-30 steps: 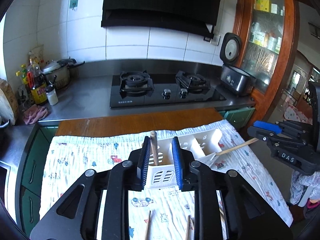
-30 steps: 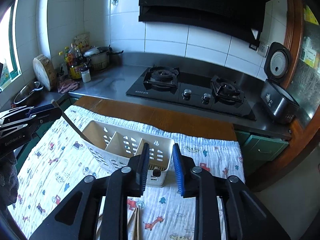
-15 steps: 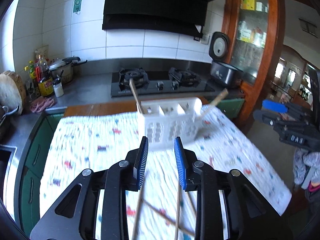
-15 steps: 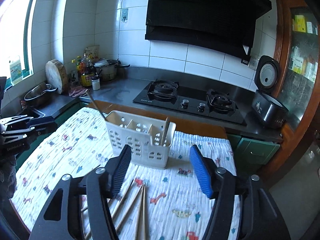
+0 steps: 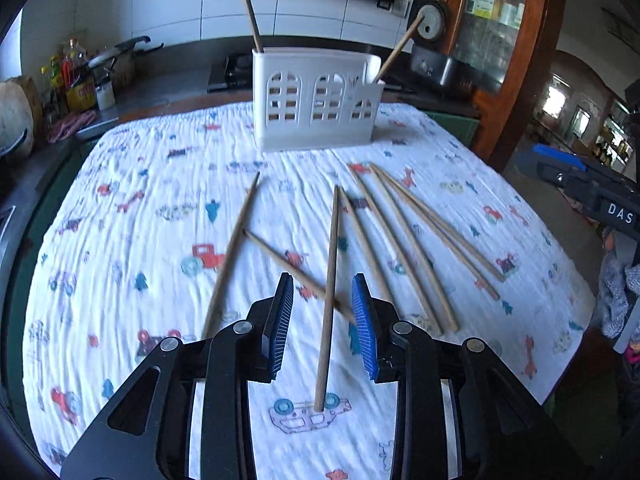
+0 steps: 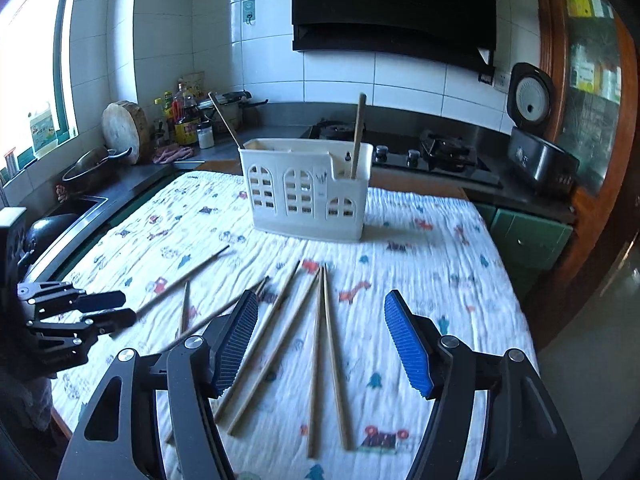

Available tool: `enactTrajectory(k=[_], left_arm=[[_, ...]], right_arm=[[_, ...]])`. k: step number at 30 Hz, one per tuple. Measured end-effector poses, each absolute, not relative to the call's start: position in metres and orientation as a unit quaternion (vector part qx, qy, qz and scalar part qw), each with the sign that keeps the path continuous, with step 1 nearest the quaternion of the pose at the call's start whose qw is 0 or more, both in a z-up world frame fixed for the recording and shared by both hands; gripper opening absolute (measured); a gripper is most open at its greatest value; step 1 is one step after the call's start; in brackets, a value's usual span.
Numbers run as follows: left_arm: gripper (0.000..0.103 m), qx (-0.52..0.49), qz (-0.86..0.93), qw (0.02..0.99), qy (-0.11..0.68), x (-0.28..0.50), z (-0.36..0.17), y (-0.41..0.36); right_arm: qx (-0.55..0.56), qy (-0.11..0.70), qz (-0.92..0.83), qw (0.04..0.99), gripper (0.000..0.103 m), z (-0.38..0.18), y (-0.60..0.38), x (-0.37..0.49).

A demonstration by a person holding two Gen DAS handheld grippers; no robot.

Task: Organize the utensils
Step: 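Open both tools and pull them back from the holder, then grasp another loose chopstick with the left tool while the right tool grasps one too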

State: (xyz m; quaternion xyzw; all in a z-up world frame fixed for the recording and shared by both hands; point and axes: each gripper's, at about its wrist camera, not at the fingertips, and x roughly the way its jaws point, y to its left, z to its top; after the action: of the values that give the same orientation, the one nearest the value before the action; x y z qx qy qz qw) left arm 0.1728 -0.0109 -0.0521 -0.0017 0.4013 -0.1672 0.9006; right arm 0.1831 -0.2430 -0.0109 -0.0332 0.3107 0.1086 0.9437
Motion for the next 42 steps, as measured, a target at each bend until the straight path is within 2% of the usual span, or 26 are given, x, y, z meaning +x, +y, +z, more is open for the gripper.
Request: enactTrajectory(k=[6, 17, 22, 24, 25, 37, 42], left_arm=[[0.031, -0.001, -0.165, 0.888, 0.429, 0.173, -0.084, -0.020], [0.030, -0.002, -0.163, 0.880, 0.446, 0.181, -0.102, -0.022], [0.019, -0.008, -0.163, 0.880, 0.447, 0.182, -0.105, -0.021], [0.010, -0.010, -0.165, 0.880, 0.444, 0.181, -0.105, -0.021], [0.009, -0.011, -0.167, 0.881, 0.443, 0.181, -0.105, -0.022], [0.006, -0.020, -0.173, 0.895, 0.410, 0.165, -0.077, -0.010], [0.006, -0.025, -0.172, 0.900, 0.399, 0.157, -0.066, -0.002]], right_arm=[[-0.026, 0.319, 0.099, 0.942, 0.064, -0.034, -0.249, 0.164], [-0.009, 0.336, 0.115, 0.935, 0.064, -0.052, -0.244, 0.145], [-0.017, 0.342, 0.130, 0.931, 0.063, -0.058, -0.233, 0.138], [-0.022, 0.346, 0.138, 0.928, 0.061, -0.061, -0.227, 0.135], [-0.024, 0.348, 0.142, 0.926, 0.061, -0.063, -0.224, 0.134], [-0.046, 0.372, 0.188, 0.908, 0.049, -0.086, -0.187, 0.126], [-0.051, 0.381, 0.217, 0.897, 0.039, -0.095, -0.164, 0.127]])
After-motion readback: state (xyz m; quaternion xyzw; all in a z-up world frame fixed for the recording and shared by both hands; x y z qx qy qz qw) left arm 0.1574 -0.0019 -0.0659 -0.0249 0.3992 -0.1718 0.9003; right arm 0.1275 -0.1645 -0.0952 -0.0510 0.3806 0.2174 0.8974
